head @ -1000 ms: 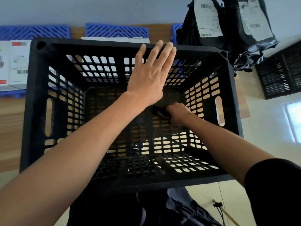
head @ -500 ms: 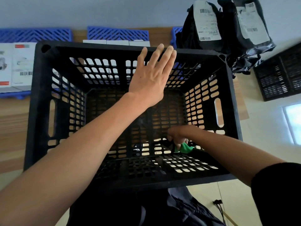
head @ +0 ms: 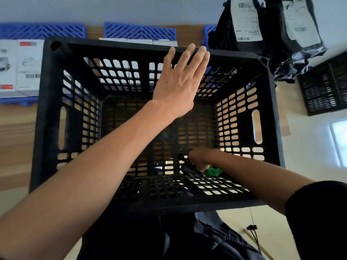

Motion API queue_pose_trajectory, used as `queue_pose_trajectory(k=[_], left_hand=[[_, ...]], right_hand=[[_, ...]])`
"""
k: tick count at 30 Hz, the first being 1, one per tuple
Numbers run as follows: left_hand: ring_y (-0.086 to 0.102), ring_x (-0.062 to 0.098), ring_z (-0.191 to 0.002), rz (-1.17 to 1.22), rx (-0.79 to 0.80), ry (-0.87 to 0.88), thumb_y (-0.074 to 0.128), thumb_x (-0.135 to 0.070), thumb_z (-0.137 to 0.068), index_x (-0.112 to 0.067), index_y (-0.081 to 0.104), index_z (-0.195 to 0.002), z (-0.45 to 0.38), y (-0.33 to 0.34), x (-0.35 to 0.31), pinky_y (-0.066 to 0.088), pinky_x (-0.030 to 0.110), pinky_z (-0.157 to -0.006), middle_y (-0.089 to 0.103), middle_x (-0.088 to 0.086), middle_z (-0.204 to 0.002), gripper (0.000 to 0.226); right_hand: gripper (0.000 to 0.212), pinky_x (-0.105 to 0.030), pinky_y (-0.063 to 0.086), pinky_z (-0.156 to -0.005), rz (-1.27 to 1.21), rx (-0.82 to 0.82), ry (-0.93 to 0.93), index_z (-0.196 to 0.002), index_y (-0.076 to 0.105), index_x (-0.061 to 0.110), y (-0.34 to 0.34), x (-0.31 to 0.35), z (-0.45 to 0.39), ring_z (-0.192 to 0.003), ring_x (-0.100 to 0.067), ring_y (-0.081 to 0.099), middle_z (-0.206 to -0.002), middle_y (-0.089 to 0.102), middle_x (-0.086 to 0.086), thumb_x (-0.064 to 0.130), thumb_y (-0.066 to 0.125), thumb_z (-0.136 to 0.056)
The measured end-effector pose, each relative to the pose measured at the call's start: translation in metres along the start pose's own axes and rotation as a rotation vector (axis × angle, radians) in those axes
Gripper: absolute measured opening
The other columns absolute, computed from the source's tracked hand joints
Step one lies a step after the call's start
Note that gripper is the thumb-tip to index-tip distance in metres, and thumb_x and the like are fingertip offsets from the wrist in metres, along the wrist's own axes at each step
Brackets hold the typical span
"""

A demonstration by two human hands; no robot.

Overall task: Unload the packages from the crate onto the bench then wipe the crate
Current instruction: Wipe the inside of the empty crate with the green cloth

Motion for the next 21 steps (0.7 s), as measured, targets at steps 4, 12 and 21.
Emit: queue_pose_trajectory(k=[4, 12, 21], left_hand=[[0.015, 0.031, -0.154, 0.058, -0.032, -0.013, 0.065, -0.019, -0.085, -0.009, 0.013, -0.161, 0.003, 0.0, 0.003, 0.013, 0.058, -0.122, 0.016, 0.009, -0.168, 0.093], [0.015, 0.027, -0.156, 0.316, -0.039, -0.007, 0.054, -0.016, -0.093, -0.012, 0.028, -0.16, 0.017, -0.015, 0.004, 0.012, 0.054, -0.126, 0.023, 0.009, -0.167, 0.071], [0.055, 0.009, -0.107, 0.615, 0.395, -0.073, 0.049, -0.036, -0.101, -0.031, 0.071, -0.107, 0.136, -0.023, 0.02, 0.049, 0.043, -0.096, 0.063, -0.016, -0.106, 0.023]], right_hand=[[0.016, -0.024, 0.039, -0.054, -0.094, -0.044, -0.015, -0.094, 0.073, 0.008, -0.005, 0.003, 0.001, -0.081, -0.027, 0.059, -0.079, 0.062, -0.003, 0.003, 0.071, -0.079], [0.05, -0.037, 0.056, -0.092, -0.315, -0.195, 0.009, -0.128, 0.068, 0.015, -0.026, -0.021, 0.004, -0.114, -0.028, 0.064, -0.127, 0.069, -0.007, 0.018, 0.081, -0.081], [0.034, -0.028, 0.049, -0.078, -0.229, -0.307, -0.046, -0.118, 0.072, 0.012, -0.037, 0.007, -0.004, -0.109, -0.032, 0.065, -0.116, 0.071, -0.013, 0.014, 0.071, -0.084]])
Point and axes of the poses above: each hand's wrist, its own z-axis away from the middle knuckle, its own y-axis out of the palm, x = y × z, the point moved 7 cm from there along -z, towards the middle knuckle
